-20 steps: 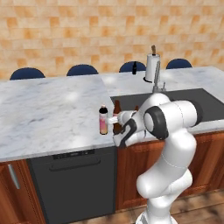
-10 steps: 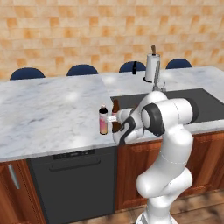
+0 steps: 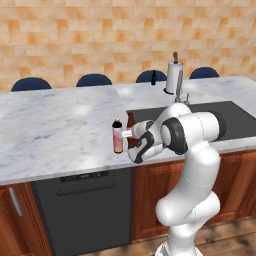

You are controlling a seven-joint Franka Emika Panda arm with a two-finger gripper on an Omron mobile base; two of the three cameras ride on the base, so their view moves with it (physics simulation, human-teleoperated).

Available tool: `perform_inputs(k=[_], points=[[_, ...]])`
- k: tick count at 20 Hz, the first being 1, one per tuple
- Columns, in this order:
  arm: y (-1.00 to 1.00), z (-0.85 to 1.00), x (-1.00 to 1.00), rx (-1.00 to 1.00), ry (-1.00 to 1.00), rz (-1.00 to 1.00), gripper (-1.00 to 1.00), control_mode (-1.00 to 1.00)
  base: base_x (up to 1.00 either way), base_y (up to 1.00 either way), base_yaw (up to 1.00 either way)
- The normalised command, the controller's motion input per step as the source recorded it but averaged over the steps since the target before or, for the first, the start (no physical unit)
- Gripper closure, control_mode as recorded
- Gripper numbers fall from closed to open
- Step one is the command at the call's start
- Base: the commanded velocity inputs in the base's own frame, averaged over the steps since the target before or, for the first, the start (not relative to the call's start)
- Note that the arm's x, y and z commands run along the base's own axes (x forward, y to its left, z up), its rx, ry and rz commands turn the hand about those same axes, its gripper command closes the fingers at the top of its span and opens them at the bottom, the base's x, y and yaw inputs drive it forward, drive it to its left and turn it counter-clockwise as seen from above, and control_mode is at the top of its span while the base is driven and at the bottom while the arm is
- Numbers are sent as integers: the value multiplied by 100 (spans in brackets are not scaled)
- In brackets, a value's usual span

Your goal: Place the large bottle from the dining counter next to the other large bottle outside the sink, and place the small bottle from the dining counter next to the other small bottle inside the sink.

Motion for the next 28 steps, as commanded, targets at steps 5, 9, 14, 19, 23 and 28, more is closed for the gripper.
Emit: perform_inputs(k=[5, 9, 14, 19, 23, 28], points=[[1, -30, -20, -3, -12, 0, 100, -100, 0, 0, 0], [0, -19, -25, -1, -14, 0, 100, -100, 0, 0, 0], [1, -27, -22, 0, -13, 0, 100, -100, 0, 0, 0], [6, -44, -10, 0, -10, 0, 100, -100, 0, 0, 0], [3, -47, -28, 0, -12, 0, 100, -100, 0, 0, 0], [3, -45, -29, 0, -13, 0, -100, -100, 0, 0, 0]])
